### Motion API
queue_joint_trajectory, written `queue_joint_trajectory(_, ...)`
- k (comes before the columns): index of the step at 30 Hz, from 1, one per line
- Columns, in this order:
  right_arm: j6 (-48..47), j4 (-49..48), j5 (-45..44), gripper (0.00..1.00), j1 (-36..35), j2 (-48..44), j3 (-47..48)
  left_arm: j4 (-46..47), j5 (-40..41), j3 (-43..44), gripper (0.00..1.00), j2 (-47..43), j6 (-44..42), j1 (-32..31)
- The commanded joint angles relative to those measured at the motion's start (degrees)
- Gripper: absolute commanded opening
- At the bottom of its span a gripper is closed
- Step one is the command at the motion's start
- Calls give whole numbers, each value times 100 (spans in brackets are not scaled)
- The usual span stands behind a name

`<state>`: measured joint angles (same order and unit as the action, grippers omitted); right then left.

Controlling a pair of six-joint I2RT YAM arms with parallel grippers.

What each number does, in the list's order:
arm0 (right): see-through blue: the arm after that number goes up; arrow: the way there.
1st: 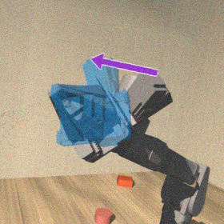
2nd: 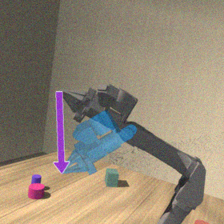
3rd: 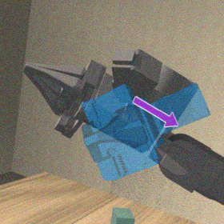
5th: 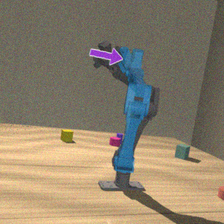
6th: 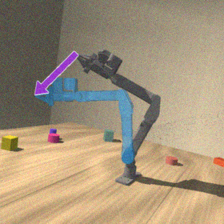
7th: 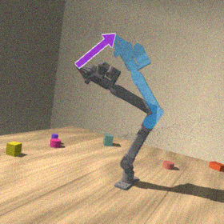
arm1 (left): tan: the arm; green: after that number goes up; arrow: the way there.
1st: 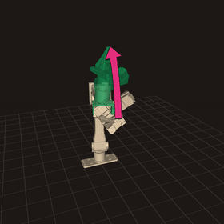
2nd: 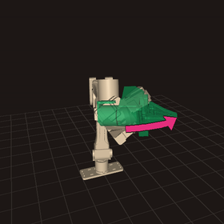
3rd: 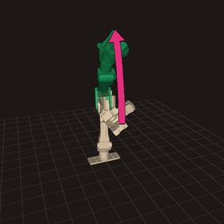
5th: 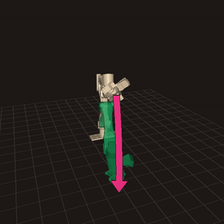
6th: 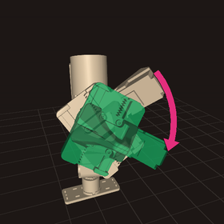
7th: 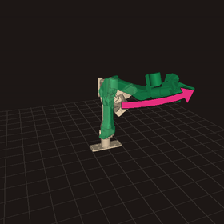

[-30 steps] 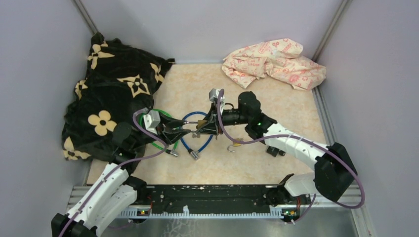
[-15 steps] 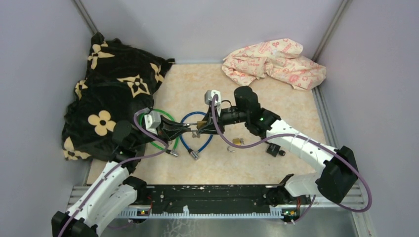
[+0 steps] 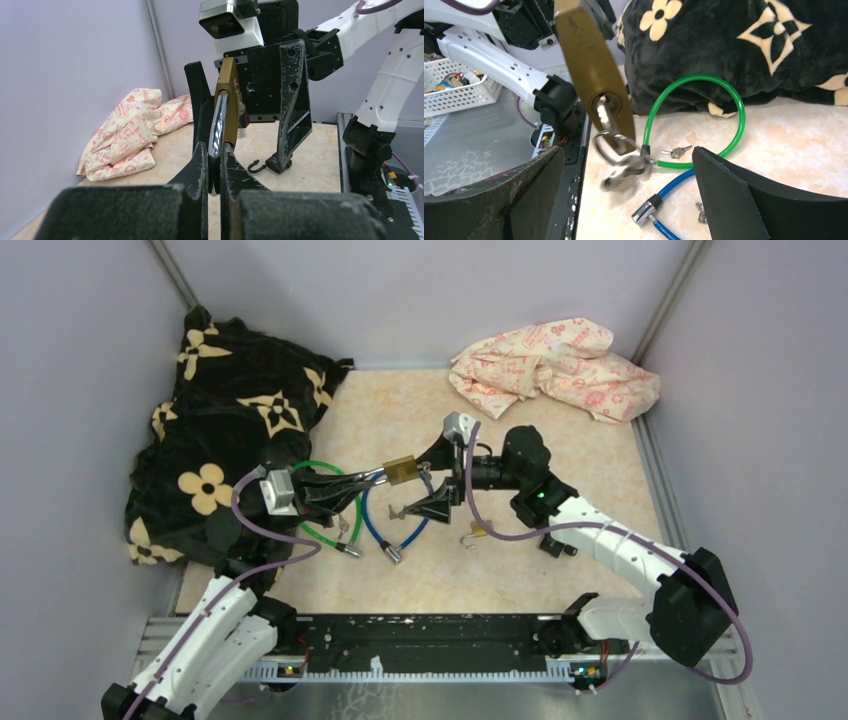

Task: Lock with the key
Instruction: Lock the lock.

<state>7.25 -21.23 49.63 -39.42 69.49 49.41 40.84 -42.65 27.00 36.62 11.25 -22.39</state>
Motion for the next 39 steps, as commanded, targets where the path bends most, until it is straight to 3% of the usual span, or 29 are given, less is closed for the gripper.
queue_joint_trajectory(1,329,-863,166,98,156,-146,78,582,-41,70,0,-118,496,13)
queue_joint_trajectory(7,51,-525,848,97,356,-181,481,496,-239,137,0,-101,747,14)
queue_joint_trajectory(16,525,-1175,851,76,-75,-7,552,531,-263,155,0,-11,852,9)
queue_joint_trajectory(20,675,-1306,783,55,-127,95,546,540,-274,182,0,-5,915,14)
queue_joint_trajectory(25,1297,-2210,714,4,-135,179,468,510,-337,150,0,52,1039,1)
queue_joint_trajectory(26,1354,-2302,695,0,-136,188,491,485,-336,148,0,73,1099,0)
queue_joint_trajectory(39,1213,-2930,805,0,-152,508,826,688,-731,313,0,428,1424,-311)
